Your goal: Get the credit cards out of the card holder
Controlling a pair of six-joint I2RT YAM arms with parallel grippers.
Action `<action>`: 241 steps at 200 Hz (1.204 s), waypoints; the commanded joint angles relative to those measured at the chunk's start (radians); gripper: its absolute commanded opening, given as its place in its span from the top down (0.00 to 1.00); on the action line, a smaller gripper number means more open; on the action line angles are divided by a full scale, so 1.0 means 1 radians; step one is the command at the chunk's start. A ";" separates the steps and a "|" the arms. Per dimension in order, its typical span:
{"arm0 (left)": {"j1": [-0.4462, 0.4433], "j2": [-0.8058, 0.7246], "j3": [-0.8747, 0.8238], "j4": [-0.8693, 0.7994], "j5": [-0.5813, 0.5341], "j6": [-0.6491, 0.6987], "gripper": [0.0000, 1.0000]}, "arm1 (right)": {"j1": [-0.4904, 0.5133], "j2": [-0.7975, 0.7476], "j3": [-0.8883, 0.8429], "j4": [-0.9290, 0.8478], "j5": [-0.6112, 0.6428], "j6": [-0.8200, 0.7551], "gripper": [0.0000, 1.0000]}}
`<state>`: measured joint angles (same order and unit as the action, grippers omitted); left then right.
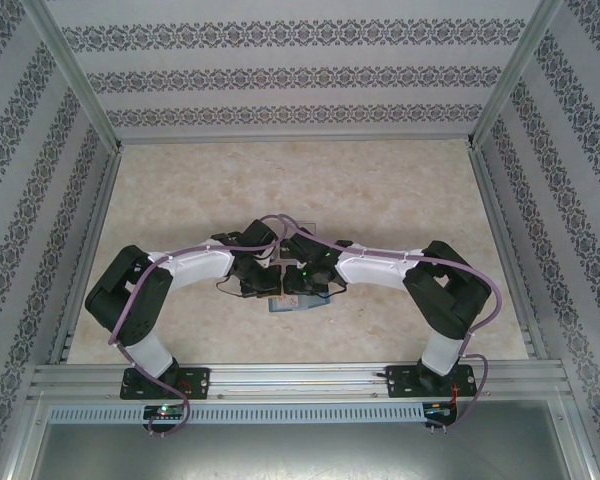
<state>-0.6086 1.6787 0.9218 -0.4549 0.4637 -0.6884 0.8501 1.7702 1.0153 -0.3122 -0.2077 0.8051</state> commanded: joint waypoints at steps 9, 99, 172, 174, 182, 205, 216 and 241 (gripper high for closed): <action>-0.013 0.027 0.008 -0.008 -0.012 0.017 0.97 | -0.003 0.026 -0.003 0.032 -0.026 -0.004 0.76; -0.011 0.011 0.021 -0.047 -0.041 0.030 0.96 | -0.002 0.038 0.019 -0.064 0.053 -0.011 0.62; -0.011 0.014 0.025 -0.064 -0.058 0.039 0.96 | 0.001 -0.037 0.040 -0.121 0.097 -0.037 0.59; -0.011 0.015 0.024 -0.065 -0.057 0.040 0.96 | 0.001 -0.041 0.039 -0.118 0.097 -0.036 0.59; -0.011 0.014 0.028 -0.067 -0.056 0.040 0.96 | 0.000 -0.054 0.035 -0.115 0.094 -0.033 0.59; -0.011 0.007 0.042 -0.075 -0.056 0.040 0.96 | -0.009 -0.077 0.021 -0.092 0.065 -0.026 0.60; -0.012 0.000 0.051 -0.077 -0.052 0.038 0.97 | -0.015 -0.083 0.011 -0.080 0.050 -0.024 0.62; -0.011 -0.011 0.061 -0.057 -0.012 0.025 0.97 | -0.029 -0.083 -0.006 -0.057 0.027 -0.021 0.67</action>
<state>-0.6090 1.6787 0.9501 -0.4889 0.4343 -0.6651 0.8394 1.7031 1.0370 -0.3843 -0.1555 0.7818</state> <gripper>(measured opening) 0.065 0.344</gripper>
